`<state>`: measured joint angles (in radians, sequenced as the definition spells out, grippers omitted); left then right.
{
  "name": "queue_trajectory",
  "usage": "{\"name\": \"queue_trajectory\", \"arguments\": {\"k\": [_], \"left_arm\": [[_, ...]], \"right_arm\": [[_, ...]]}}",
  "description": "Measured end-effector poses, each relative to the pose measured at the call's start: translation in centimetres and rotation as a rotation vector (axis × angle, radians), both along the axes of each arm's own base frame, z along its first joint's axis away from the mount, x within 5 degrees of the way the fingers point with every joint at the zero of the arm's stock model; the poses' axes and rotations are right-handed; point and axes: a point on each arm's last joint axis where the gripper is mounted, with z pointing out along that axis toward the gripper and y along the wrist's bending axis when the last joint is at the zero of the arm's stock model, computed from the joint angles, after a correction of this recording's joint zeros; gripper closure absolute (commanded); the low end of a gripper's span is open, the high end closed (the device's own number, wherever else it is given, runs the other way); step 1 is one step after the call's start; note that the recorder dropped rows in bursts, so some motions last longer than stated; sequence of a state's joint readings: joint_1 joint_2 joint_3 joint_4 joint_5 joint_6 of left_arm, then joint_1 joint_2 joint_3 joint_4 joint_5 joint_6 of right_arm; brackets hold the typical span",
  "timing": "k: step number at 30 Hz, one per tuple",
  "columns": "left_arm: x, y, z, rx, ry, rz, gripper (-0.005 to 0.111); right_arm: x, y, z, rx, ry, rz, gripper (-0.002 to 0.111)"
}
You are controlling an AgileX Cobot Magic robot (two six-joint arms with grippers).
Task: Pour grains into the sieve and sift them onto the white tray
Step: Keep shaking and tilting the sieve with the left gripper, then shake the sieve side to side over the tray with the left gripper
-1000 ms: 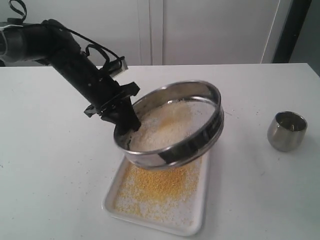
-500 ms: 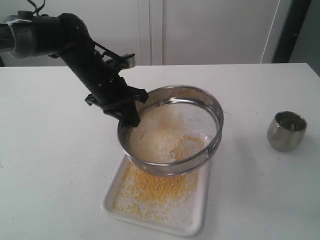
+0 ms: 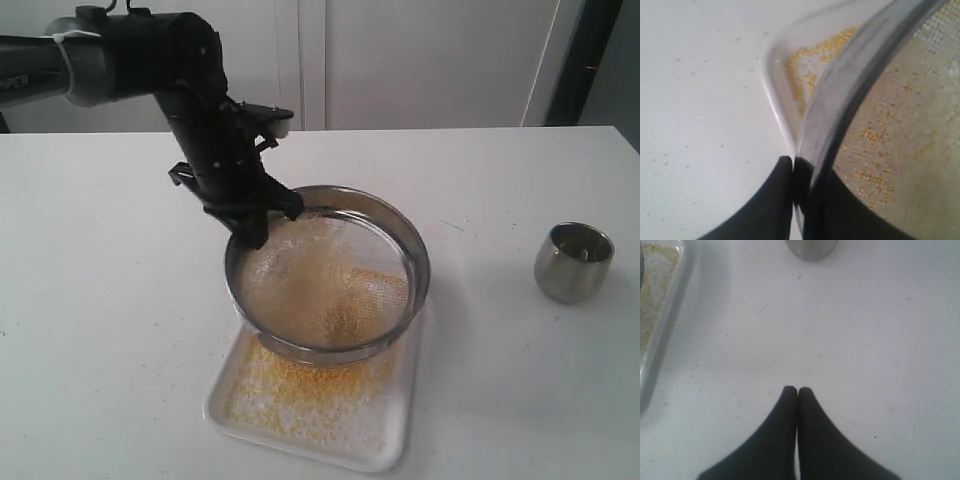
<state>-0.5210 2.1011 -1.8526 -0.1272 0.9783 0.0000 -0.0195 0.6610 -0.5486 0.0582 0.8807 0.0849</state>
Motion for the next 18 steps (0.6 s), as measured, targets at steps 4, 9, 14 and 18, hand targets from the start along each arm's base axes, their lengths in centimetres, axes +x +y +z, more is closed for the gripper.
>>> {"name": "queue_trajectory", "arguments": {"k": [4, 9, 14, 18], "left_arm": [[-0.4, 0.9, -0.8, 0.112, 0.104, -0.037, 0.107], [-1.0, -1.1, 0.8, 0.122, -0.045, -0.104, 0.107], [-0.8, -0.9, -0.2, 0.129, 0.060, -0.066, 0.107], [-1.6, -1.2, 0.0, 0.100, 0.044, -0.099, 0.107]], "right_arm": [[0.0, 0.0, 0.0, 0.000, 0.000, 0.000, 0.108], [0.0, 0.0, 0.0, 0.000, 0.000, 0.000, 0.108], [0.0, 0.0, 0.0, 0.000, 0.000, 0.000, 0.108], [0.0, 0.0, 0.0, 0.000, 0.000, 0.000, 0.108]]}}
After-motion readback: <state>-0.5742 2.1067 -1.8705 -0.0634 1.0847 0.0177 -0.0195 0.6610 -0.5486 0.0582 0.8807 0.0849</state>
